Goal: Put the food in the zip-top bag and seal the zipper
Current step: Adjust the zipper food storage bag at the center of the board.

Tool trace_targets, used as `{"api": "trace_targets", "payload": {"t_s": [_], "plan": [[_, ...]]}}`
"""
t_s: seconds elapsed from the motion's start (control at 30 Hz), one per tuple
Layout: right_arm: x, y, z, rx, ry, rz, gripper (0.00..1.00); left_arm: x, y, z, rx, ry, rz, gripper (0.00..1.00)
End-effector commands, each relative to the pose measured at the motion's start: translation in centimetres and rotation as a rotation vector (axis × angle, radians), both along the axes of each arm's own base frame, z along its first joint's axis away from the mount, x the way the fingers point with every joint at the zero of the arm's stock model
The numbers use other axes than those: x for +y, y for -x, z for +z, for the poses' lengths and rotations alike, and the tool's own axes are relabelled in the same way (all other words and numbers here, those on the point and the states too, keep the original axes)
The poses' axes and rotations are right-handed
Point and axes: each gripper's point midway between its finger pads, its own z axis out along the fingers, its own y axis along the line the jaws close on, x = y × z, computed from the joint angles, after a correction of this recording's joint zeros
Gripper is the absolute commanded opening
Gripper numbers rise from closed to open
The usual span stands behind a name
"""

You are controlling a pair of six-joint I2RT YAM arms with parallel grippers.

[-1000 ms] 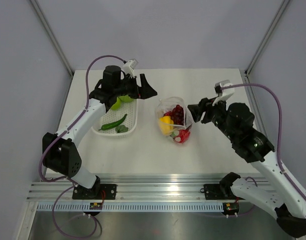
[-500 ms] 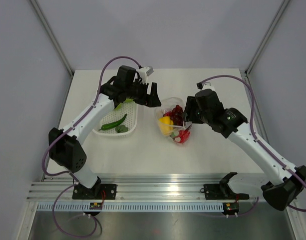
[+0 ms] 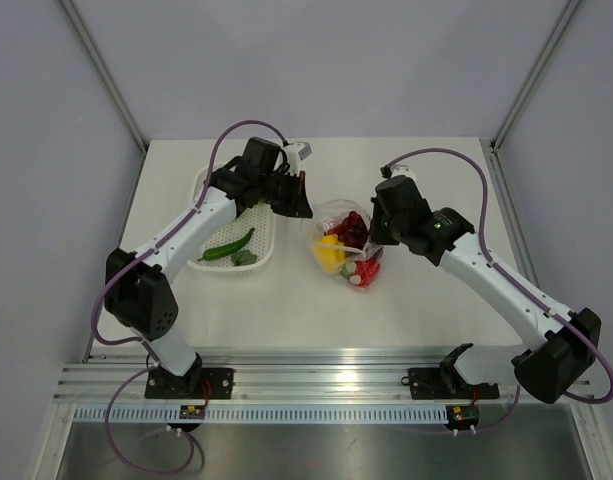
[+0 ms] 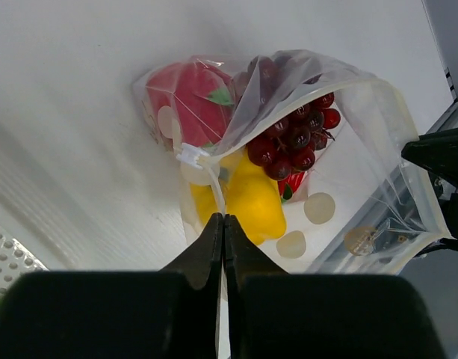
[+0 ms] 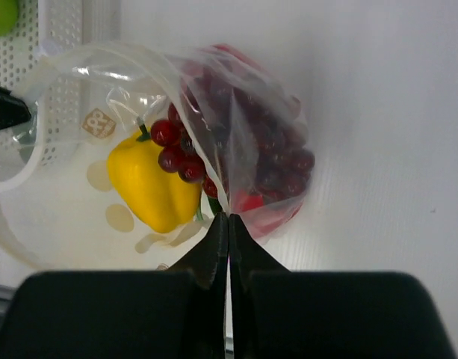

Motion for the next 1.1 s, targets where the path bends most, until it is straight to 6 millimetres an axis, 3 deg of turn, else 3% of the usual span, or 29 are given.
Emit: {"api": "trace_targets", "payload": {"t_s": [0.0, 0.17, 0.27, 0.4, 0.43, 0.47, 0.53, 0.57, 0.63, 0.67, 0.73, 0.83, 0.9, 1.0, 1.07], "plan": [[-0.1, -3.5, 5.3, -0.179, 0.032, -0.019, 0.0, -0.4, 0.1, 2.4, -0.04, 0.06, 0.009, 0.0], [-1.4, -7.1, 10.2, -0.352, 0.089, -0.027, 0.0, -0.5, 1.1, 6.6, -0.088, 0.195, 0.076, 0.0], [-1.9, -8.6, 12.0, -0.425, 0.075, -0.008, 0.0, -0.7, 1.8, 6.9, -0.075, 0.253, 0.129, 0.0], [-1.7, -9.2, 11.3, -0.435, 0.112, 0.047, 0.0, -0.2, 2.8, 7.8, -0.106, 0.298, 0.207, 0.0], [-1.7, -9.2, 10.4, -0.423, 0.131, 0.064, 0.0, -0.2, 3.1, 7.1, -0.088, 0.299, 0.221, 0.11], [-1.3, -9.3, 10.1, -0.427, 0.124, 0.085, 0.0, -0.3, 3.3, 7.1, -0.082, 0.305, 0.218, 0.29], [-1.1, -9.3, 8.6, -0.407, 0.137, 0.12, 0.05, -0.8, 3.5, 6.7, -0.056, 0.309, 0.197, 0.74], [-0.4, -9.1, 8.2, -0.403, 0.123, 0.152, 0.09, -1.1, 3.8, 7.0, -0.049, 0.316, 0.175, 0.77], [0.1, -8.8, 7.5, -0.39, 0.115, 0.188, 0.19, -1.0, 3.9, 7.0, -0.051, 0.299, 0.163, 0.79], [0.6, -8.5, 7.4, -0.384, 0.099, 0.223, 0.29, -0.8, 3.7, 7.5, -0.072, 0.294, 0.175, 0.77], [1.1, -8.1, 7.3, -0.377, 0.082, 0.249, 0.33, 0.1, 3.5, 7.9, -0.101, 0.277, 0.201, 0.72], [1.4, -7.5, 7.5, -0.374, 0.055, 0.266, 0.34, 1.4, 3.3, 9.2, -0.172, 0.281, 0.253, 0.56], [1.2, -7.3, 7.4, -0.367, 0.053, 0.26, 0.34, 1.5, 3.3, 8.8, -0.175, 0.265, 0.247, 0.46], [0.8, -7.0, 7.1, -0.341, 0.057, 0.24, 0.34, 0.7, 4.2, 7.6, -0.175, 0.259, 0.145, 0.43], [0.4, -6.8, 6.9, -0.326, 0.06, 0.221, 0.33, 0.0, 5.5, 6.8, -0.19, 0.279, 0.04, 0.48]]}}
